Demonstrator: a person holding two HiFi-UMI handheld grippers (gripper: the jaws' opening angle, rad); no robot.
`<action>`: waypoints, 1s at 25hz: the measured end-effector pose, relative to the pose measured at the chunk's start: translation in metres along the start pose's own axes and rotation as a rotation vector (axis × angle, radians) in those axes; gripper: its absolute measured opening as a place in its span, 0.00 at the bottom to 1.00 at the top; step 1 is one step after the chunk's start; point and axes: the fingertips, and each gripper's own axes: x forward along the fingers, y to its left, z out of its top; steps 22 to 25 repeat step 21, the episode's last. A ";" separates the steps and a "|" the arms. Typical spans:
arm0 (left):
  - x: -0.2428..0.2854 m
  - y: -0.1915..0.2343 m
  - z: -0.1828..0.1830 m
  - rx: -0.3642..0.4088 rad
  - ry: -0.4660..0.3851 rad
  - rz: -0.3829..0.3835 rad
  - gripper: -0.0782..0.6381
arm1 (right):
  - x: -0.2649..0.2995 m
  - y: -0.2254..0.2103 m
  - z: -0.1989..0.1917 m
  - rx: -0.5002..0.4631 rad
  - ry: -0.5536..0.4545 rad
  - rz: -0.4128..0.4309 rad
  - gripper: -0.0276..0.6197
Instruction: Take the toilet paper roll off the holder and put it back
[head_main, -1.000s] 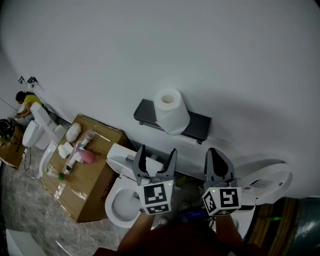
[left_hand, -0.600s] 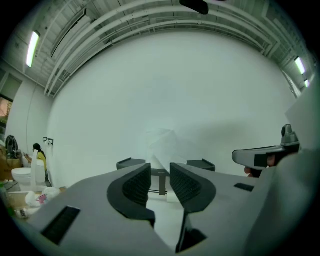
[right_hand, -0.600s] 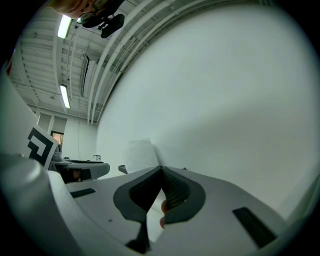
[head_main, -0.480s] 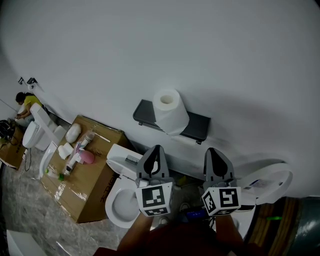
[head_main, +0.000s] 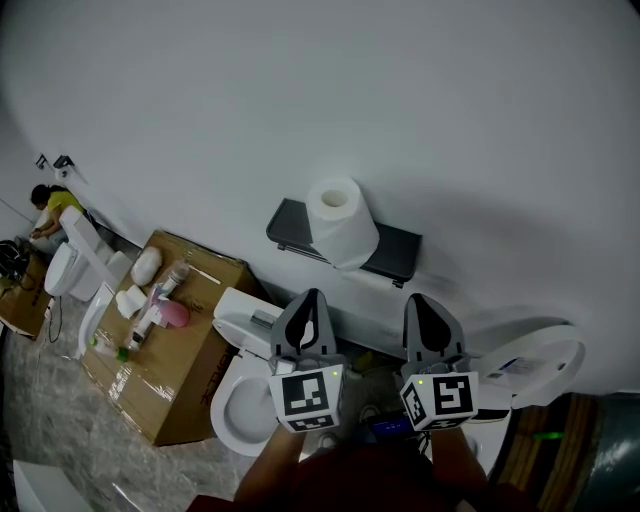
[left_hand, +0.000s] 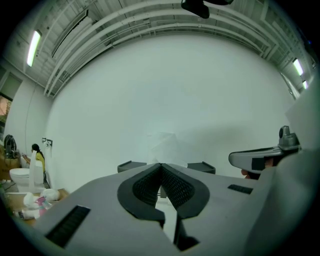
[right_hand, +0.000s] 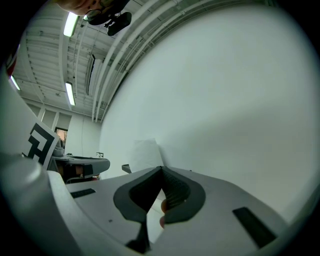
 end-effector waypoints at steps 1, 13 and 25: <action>0.000 0.000 0.000 0.002 -0.001 -0.002 0.13 | 0.000 0.001 0.000 -0.002 -0.001 0.002 0.07; 0.002 0.001 -0.006 0.000 0.001 -0.015 0.13 | 0.003 0.001 0.000 -0.013 -0.007 0.005 0.07; 0.002 -0.002 -0.006 -0.007 0.009 -0.034 0.13 | 0.004 0.003 -0.001 -0.003 -0.004 -0.002 0.07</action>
